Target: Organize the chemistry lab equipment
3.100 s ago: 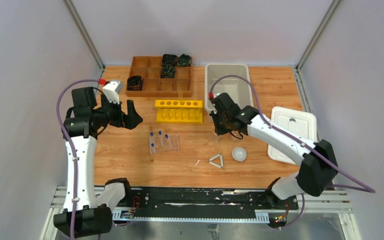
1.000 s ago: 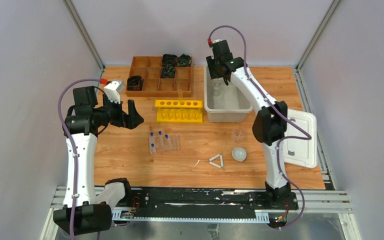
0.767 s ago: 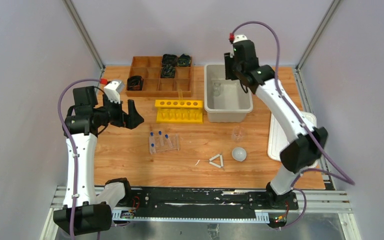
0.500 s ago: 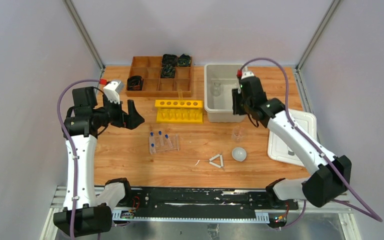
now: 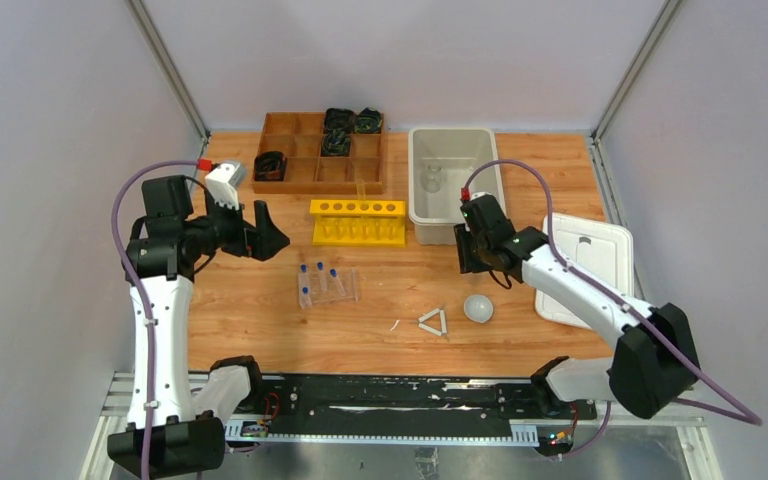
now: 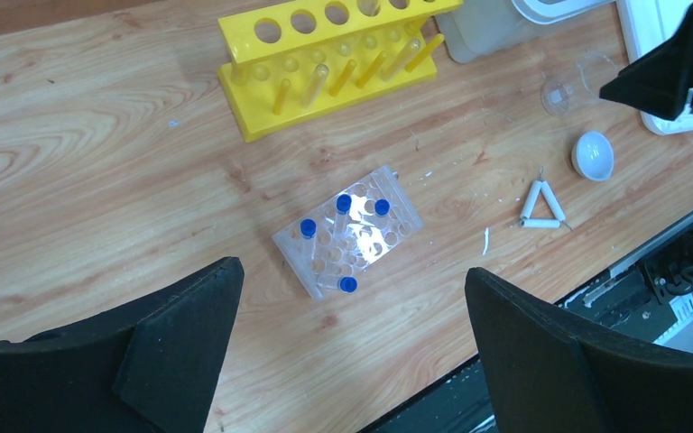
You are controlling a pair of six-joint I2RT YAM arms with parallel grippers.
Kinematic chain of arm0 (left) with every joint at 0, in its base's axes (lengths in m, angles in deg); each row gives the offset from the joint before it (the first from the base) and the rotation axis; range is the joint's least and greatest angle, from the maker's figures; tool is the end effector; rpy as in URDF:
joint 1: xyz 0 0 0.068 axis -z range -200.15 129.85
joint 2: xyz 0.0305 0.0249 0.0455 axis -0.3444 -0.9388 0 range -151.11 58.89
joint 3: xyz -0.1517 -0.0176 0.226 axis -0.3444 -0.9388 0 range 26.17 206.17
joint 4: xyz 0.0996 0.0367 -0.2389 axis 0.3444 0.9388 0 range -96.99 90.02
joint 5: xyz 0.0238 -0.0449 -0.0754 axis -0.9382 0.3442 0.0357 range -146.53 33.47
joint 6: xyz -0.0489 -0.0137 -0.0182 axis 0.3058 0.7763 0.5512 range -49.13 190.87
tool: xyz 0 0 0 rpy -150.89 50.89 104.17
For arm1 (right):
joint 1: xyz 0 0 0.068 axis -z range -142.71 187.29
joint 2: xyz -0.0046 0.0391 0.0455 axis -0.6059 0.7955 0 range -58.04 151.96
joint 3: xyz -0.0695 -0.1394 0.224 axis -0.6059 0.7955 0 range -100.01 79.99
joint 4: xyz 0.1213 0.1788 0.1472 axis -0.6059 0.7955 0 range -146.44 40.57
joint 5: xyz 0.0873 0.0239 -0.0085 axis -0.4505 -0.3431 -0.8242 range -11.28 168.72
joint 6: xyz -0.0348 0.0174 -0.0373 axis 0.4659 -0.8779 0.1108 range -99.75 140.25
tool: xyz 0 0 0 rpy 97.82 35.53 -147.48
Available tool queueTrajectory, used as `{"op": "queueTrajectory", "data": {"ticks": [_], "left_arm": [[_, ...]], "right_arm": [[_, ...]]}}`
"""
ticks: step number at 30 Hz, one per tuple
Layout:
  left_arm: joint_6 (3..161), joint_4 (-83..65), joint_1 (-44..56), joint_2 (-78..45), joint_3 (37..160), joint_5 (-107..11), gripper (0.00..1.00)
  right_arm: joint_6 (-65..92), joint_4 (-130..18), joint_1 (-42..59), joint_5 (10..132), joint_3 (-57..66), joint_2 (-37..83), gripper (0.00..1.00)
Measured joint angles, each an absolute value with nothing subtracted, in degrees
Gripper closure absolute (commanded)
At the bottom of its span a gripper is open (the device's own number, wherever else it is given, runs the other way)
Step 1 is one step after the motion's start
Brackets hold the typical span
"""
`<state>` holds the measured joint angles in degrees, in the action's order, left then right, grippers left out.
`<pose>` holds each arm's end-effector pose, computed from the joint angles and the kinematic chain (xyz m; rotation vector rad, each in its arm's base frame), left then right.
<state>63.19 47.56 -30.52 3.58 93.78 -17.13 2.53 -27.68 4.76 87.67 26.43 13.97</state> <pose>0.1728 0.0086 0.3731 0.2905 2.1605 -0.6117 0.2257 0.1373 0.2639 -0.2358 2.3823 0.2285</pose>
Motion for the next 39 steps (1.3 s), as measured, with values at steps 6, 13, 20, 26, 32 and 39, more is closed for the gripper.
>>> {"op": "queueTrajectory", "data": {"ticks": [6,13,20,26,32,39], "left_arm": [[63.17,47.58,-30.52,4.65,93.78,-17.15,0.00],[63.17,47.58,-30.52,4.28,93.78,-17.13,0.00],[63.17,47.58,-30.52,3.91,93.78,-17.15,0.00],[63.15,47.58,-30.52,3.91,93.78,-17.15,0.00],[63.15,47.58,-30.52,3.71,93.78,-17.13,0.00],[63.15,47.58,-30.52,3.39,93.78,-17.07,0.00]], "right_arm": [[3.15,-29.54,4.74,88.72,26.75,19.50,0.60],[3.74,-32.12,4.74,91.03,27.59,21.31,0.67],[3.78,-34.72,4.74,91.38,29.97,23.43,0.82],[3.43,-36.47,4.50,91.91,32.04,22.64,1.00],[3.15,-32.80,3.56,90.79,31.96,15.96,1.00],[3.54,-24.18,3.43,86.40,19.28,6.51,1.00]]}}
